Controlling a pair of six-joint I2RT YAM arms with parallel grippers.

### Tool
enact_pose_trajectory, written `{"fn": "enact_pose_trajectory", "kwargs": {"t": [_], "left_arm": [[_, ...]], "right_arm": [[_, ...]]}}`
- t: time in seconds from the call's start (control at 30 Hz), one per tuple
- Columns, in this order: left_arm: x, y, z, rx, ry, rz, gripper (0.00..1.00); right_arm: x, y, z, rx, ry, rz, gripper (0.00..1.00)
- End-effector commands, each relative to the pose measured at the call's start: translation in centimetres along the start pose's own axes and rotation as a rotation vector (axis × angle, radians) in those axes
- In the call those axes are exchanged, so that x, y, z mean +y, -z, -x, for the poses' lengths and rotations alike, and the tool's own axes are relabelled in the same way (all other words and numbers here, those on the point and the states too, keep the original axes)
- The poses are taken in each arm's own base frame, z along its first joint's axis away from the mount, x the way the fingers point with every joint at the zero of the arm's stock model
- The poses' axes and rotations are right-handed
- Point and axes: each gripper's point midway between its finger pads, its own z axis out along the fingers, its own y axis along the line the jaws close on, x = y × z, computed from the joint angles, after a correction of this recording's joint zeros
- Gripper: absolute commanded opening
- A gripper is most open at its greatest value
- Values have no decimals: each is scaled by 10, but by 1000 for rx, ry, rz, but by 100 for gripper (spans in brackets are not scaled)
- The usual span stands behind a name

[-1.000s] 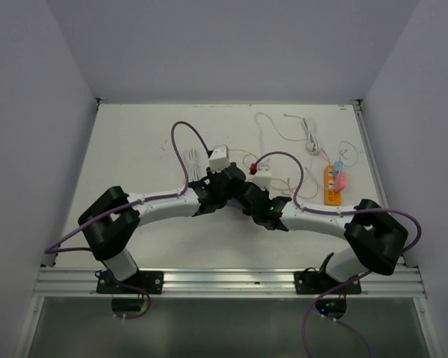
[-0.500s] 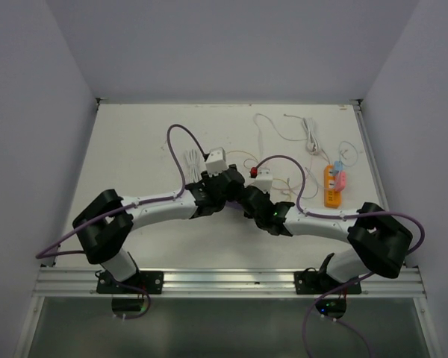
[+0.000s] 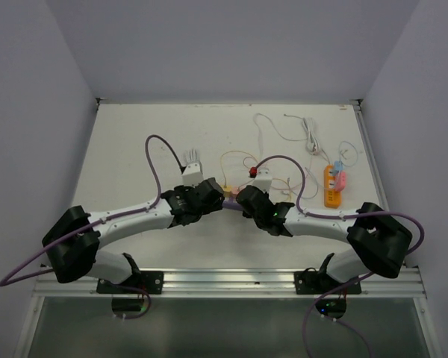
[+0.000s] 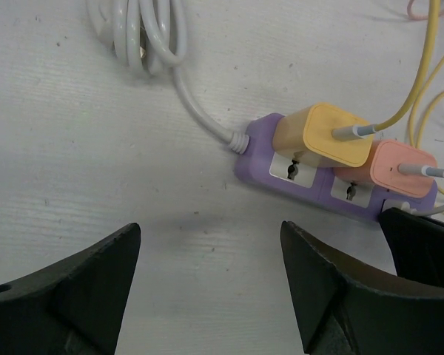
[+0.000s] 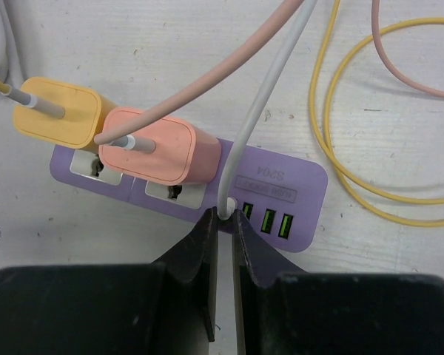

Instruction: Pull the plug off the socket

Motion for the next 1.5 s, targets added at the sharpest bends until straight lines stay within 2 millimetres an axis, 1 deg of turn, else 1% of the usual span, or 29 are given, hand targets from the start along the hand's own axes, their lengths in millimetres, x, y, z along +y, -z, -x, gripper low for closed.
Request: {"fn": "enact_pose_trajectory", "kwargs": {"t": [0.0,0.07,0.1,0.2,0.37,0.53,0.67,0.73,0.77,0.87,0.9,0.93,1.03,1.07,1.13,1.17,1.2,1.23,1.27,1.3,1.37,1.47], "left_arm": [[-8,-8,-5,-11,25,-62,80],[-13,-14,-8,-9,8,-67,77],[-14,-22,-12,-2,-8,-52,75],[-25,-31,-11,-8,-35,-59,74],[-41,-33,-4,-32,-26,-103,73],[-47,-39,-3,-41,-19,-106,73],[-50,-40,-2,-52,-10,-119,74],[-47,-44,-6,-42,-24,-96,74],[-49,-46,-5,-42,-22,-93,74],[-47,-53,-12,-29,-28,-80,73],[-46,-57,-17,-18,-35,-67,73],[-46,-58,-18,-15,-34,-59,73],[-36,-67,-29,8,-28,-9,69],[-33,-69,-33,16,-19,2,68],[-28,-75,-44,46,-26,28,61],[-23,-76,-53,78,-20,49,58],[-16,-81,-62,102,-26,80,53],[-11,-83,-69,120,-26,97,50],[-5,-86,-81,159,-29,121,47],[-3,-87,-86,173,-28,127,43],[1,-89,-94,200,-34,134,40],[2,-87,-93,192,-30,139,38]], "right_arm": [[16,-2,16,-59,-49,44,0],[18,-2,15,-55,-47,53,0],[19,-2,15,-52,-47,59,0],[22,-2,16,-51,-38,70,0],[24,-3,13,-39,-25,80,0],[25,-4,10,-29,-20,84,0],[25,-5,10,-29,-20,82,0],[24,-4,9,-29,-18,81,0],[25,-4,10,-29,-19,82,0],[27,-6,7,-19,-19,89,0],[27,-6,7,-16,-22,90,0],[27,-6,6,-13,-23,93,0],[30,-5,4,-7,-16,107,0],[31,-5,5,-7,-17,113,0],[33,-5,3,1,-20,124,0],[35,-5,3,5,-24,132,0],[35,-4,2,7,-27,136,0],[35,-4,4,2,-31,137,0],[36,-2,8,-12,-37,144,0],[37,0,11,-22,-39,148,0],[37,2,20,-46,-40,145,0],[39,3,31,-78,-39,139,0]]}}
